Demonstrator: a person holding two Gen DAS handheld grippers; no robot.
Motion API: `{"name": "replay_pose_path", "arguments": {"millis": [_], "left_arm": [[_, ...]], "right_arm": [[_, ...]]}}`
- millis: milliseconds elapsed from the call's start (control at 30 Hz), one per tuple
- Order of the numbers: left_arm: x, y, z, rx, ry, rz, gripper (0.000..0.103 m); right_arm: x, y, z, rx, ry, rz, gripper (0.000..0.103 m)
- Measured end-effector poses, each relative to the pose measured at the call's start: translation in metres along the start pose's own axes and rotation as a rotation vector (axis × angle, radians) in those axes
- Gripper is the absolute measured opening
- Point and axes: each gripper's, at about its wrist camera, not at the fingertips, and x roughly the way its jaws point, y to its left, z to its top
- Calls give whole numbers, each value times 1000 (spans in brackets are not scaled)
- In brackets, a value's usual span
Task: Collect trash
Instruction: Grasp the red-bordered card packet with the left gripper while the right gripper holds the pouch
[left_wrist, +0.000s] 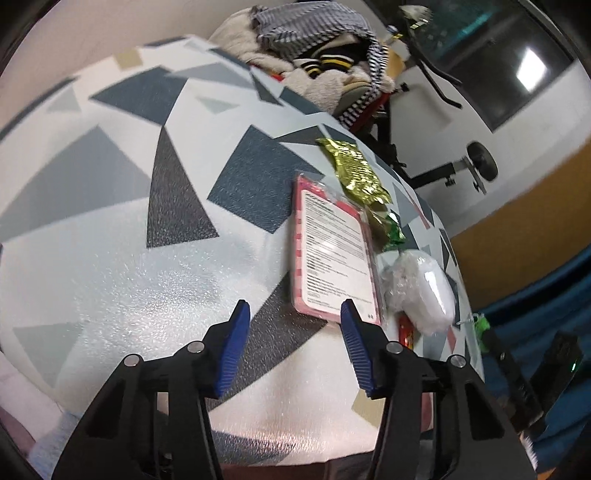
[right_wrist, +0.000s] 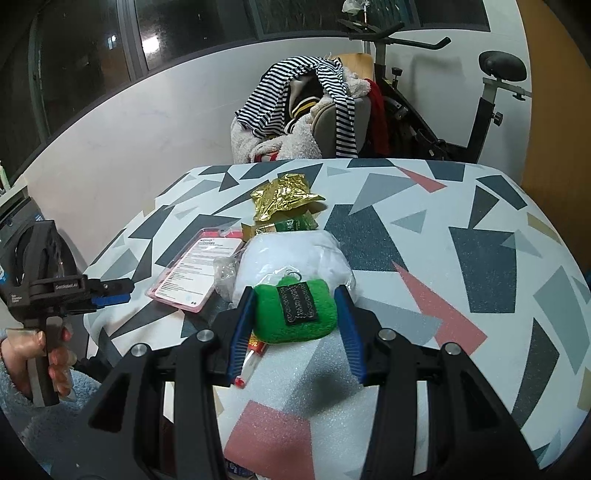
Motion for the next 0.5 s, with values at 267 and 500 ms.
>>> {"name": "replay_pose_path", "arguments": {"millis": [267,500], "left_arm": [[25,3,16,-11,15,9,37],[45,-3,56,40,32,6,37]], "right_arm": [[7,2,-1,-1,6,10,45],[11,-1,0,-3,12,3,46]]}}
